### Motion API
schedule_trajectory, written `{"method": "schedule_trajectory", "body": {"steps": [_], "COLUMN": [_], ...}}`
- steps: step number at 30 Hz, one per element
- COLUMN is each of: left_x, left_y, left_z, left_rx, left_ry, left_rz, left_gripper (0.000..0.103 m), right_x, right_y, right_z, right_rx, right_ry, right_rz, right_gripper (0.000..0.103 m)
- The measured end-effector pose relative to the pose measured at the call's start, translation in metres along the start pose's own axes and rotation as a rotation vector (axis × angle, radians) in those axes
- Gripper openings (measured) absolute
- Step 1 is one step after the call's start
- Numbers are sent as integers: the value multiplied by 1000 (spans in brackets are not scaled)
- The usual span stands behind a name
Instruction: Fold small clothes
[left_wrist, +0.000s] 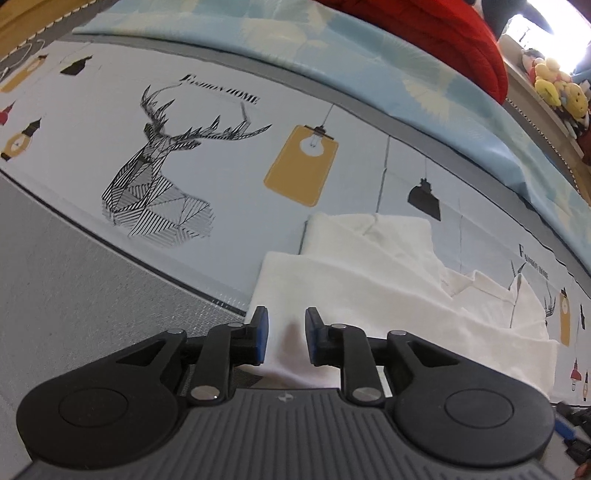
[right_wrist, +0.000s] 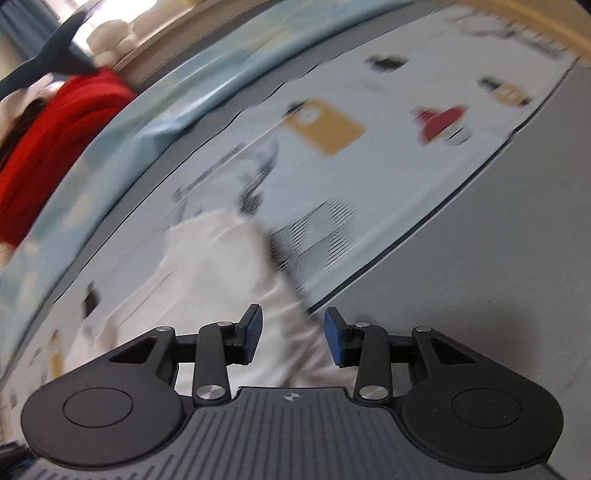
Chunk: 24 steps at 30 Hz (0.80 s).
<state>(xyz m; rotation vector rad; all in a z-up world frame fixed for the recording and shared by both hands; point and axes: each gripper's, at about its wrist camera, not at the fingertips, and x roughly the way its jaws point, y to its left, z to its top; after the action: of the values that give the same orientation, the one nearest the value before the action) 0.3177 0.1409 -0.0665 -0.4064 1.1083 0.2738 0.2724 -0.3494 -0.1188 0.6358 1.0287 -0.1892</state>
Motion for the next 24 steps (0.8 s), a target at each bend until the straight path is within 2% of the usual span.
{"method": "schedule_trajectory", "body": {"steps": [3,6,7,8,10,11,13,15,17,19,20,22,24], "left_x": [3,5,6,8,12,14,17,17,15,14,14,15,14], "left_y": [8,13,14,14,16,16,14,11,8,8,8,7,6], "left_z": [0,1,1,1,0,-2,-5,-6,-6,-6,-6,-7,-7], "left_rx": [-26,-32,-32,-32,-32,-30,-26,-18,-5,-8,-12,-11,-2], "left_ry": [17,26,31,36,51,60,78,81,75,66,67,69,66], "left_rz": [-3,-5,-6,-7,-9,-9,-8,-21,-24,-14,-13,-13,-12], "left_gripper": [24,24,24,25,27,29,31,31,33,36,36,36,36], "right_x": [19,27,27,25,21,17,5,-12,-19,-14,-8,1,6], "right_y": [-1,1,4,6,9,7,0,-2,-13,-22,-23,-17,-2], "right_z": [-7,-12,-12,-11,-10,-9,-2,7,14,13,11,3,-4], "right_rx": [51,54,49,42,32,47,79,61,89,141,166,179,134], "right_ry": [76,85,80,68,40,16,-51,-153,-186,-134,-83,2,53], "right_rz": [-33,-59,-63,-62,-67,-51,-31,-78,-132,-101,-48,38,60], "right_gripper": [40,40,35,23,5,0,0,0,0,0,3,4,18]}}
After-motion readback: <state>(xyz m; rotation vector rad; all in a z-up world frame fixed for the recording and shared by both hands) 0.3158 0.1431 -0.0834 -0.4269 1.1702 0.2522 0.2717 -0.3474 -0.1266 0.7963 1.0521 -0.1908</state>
